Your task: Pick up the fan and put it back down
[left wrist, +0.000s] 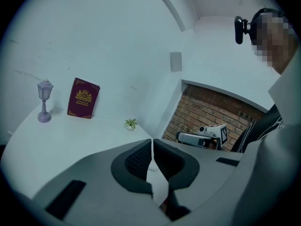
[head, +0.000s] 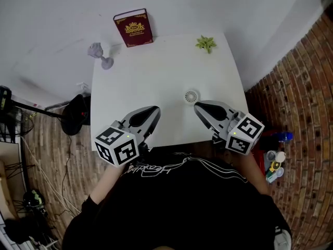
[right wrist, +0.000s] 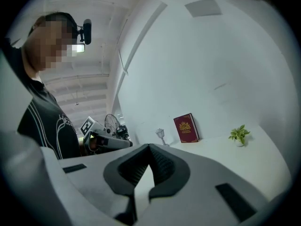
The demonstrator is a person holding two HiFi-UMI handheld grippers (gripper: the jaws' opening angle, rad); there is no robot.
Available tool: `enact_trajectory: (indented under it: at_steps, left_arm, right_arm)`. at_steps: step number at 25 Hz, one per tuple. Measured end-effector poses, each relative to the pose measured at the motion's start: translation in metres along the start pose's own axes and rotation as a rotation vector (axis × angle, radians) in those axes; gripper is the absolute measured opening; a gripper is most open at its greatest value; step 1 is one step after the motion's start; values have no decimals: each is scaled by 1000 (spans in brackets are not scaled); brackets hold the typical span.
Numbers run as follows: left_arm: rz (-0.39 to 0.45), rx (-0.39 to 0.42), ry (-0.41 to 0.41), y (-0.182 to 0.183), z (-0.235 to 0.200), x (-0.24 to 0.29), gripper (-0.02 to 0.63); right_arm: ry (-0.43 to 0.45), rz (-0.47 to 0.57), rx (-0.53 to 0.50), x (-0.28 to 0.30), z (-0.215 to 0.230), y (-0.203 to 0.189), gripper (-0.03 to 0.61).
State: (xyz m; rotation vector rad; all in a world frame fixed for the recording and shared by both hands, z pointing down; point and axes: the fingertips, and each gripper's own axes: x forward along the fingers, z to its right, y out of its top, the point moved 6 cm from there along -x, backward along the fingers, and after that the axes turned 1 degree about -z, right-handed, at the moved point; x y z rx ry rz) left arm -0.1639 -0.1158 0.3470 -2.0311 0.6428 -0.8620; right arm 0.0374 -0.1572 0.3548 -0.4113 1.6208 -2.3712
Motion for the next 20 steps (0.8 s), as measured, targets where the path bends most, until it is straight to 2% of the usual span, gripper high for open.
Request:
enact_trajectory:
  at_steps: [4,20]
  left_arm:
    - [-4,3,-15,-2,1,2,38]
    - [-18,-25,13,-14,-5,5,38]
  right_arm:
    - [-14,-8,-1,-2,-1,-3,3]
    - [-18,-29,4,-9,1,-12,3]
